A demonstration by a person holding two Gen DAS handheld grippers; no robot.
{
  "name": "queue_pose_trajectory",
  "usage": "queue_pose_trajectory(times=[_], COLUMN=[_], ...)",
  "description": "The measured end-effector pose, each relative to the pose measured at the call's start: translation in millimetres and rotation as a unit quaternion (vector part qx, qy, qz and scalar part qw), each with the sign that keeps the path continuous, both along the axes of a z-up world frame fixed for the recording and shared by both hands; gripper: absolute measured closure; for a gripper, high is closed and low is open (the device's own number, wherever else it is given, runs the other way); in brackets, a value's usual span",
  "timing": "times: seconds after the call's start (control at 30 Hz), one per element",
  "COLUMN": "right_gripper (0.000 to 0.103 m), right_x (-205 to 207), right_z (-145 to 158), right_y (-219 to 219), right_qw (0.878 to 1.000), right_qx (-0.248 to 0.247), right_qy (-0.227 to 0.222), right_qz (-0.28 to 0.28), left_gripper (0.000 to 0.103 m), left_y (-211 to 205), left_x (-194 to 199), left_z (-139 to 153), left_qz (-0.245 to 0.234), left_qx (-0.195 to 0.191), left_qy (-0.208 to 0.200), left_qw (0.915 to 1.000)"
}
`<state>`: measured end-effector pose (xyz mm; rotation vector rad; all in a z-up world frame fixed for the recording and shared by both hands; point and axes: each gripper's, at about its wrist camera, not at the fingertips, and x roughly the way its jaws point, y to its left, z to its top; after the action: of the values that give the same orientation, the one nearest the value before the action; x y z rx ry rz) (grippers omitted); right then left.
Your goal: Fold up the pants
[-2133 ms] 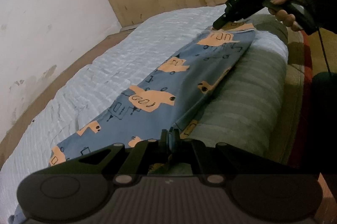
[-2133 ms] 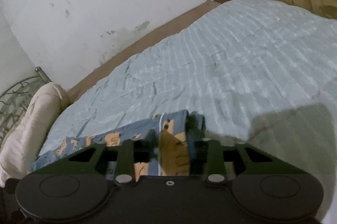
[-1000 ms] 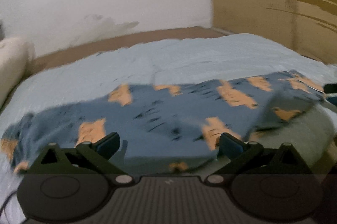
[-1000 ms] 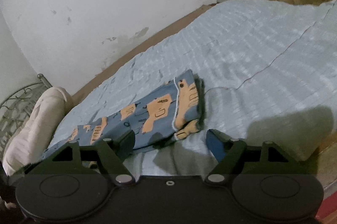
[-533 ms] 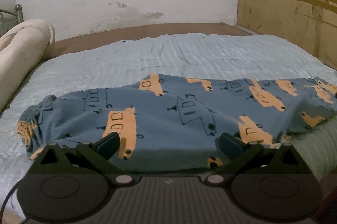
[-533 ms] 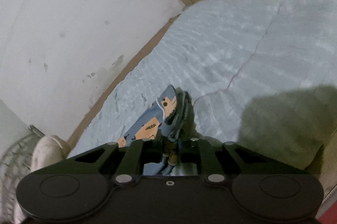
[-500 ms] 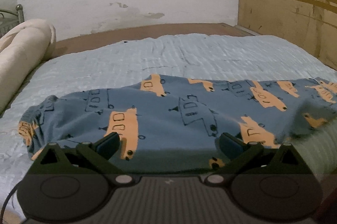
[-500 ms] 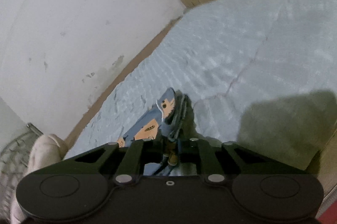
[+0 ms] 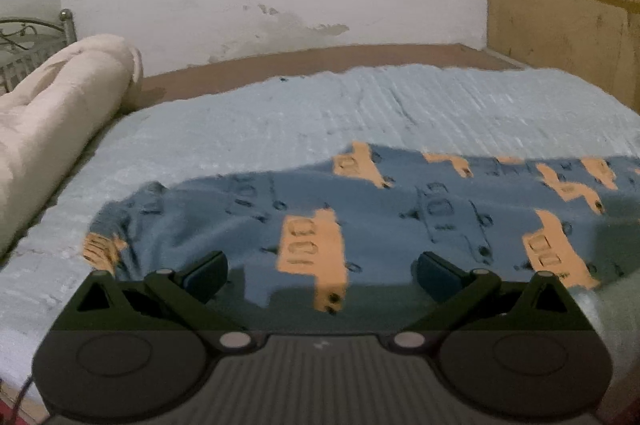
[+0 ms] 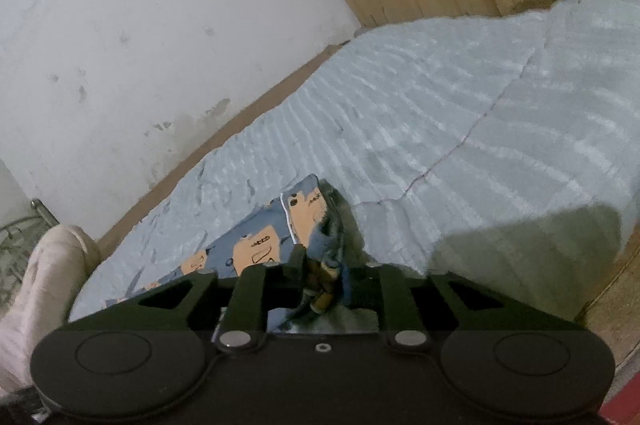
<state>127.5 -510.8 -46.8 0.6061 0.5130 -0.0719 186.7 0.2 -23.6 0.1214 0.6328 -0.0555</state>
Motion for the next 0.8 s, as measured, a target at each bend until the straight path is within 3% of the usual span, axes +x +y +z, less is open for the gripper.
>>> queue_pose_trajectory(times=[0.07,0.17,0.27,0.33,0.43,0.6,0.7,0.8], right_gripper=[0.049,0.017,0.007,0.001,0.001,0.001,0.001,0.001], right_x=[-3,-6,-5,-1,10,35,52,68], right_z=[6,17,29,35,40,39,35,34], right_y=[4,12,31,48,80,141,179,211], right_qw=[1.0,0.998,0.995,0.992,0.986,0.971,0.961,0.952], right_qx=[-0.017,-0.056,-0.092,-0.11,-0.133,-0.159,-0.167,-0.173], right_qy=[-0.003,-0.016,-0.031,-0.041,-0.054,-0.057,-0.051,-0.045], right_qz=[0.002,-0.001,0.012,0.034,0.082,0.171,0.215,0.249], left_gripper=[0.001,0.001,0.001,0.001,0.001,0.001,0.001,0.001], left_y=[10,32,64,88,120,153,170,190], left_x=[-1,-4,-9,-13,-22,-28,-19,-8], left_z=[8,26,43,49,50,32,19,7], left_qz=[0.008,0.027,0.051,0.06,0.066,0.076,0.078,0.08], left_qx=[-0.001,0.008,0.015,0.008,-0.003,-0.017,-0.07,-0.152], left_qy=[-0.011,-0.033,-0.044,-0.039,-0.027,-0.002,0.005,0.012], left_qw=[0.9999,0.999,0.9976,0.9974,0.9974,0.997,0.9945,0.985])
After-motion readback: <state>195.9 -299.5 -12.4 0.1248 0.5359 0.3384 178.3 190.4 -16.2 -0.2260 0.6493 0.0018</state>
